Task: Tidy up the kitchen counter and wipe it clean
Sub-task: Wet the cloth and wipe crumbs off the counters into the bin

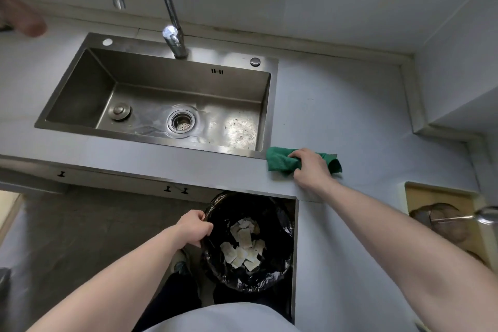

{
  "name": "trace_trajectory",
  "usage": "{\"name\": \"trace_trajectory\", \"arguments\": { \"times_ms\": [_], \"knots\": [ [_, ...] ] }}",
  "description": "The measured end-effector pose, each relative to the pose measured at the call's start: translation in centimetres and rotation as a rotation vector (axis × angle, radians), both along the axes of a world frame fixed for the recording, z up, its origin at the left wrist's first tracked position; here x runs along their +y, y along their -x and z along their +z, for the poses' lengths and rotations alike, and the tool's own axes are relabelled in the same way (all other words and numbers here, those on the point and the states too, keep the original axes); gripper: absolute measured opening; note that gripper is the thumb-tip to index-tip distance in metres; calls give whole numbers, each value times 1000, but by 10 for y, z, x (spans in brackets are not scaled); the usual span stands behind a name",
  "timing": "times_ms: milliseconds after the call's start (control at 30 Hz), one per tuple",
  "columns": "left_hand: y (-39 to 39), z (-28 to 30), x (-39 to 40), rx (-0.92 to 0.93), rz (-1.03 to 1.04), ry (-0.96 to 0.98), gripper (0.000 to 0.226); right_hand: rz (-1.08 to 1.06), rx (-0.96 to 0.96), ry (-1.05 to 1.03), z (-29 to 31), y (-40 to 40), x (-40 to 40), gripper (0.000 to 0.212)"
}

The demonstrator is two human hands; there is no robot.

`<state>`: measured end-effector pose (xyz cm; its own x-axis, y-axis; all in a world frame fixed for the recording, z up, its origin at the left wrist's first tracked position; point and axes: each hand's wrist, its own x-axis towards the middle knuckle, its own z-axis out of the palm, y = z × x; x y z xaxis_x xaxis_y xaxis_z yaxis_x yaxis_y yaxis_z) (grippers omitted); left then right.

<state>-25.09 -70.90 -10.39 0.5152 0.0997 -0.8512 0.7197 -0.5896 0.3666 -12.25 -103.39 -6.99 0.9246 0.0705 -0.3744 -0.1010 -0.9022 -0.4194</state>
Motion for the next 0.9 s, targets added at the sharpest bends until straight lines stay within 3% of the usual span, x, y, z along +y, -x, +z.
{"name": "trace_trajectory", "arguments": {
  "times_ms": [367, 733, 900],
  "knots": [
    [0, 2, -3, -14, 24, 33, 12, 114, 373, -193, 30, 128, 66, 46],
    [7, 3, -2, -32, 46, 73, 10, -277, -48, -263, 91, 61, 16, 30],
    [11, 2, 3, -30, 65, 84, 12, -281, -173, -152, 78, 14, 7, 33]
  ]
}}
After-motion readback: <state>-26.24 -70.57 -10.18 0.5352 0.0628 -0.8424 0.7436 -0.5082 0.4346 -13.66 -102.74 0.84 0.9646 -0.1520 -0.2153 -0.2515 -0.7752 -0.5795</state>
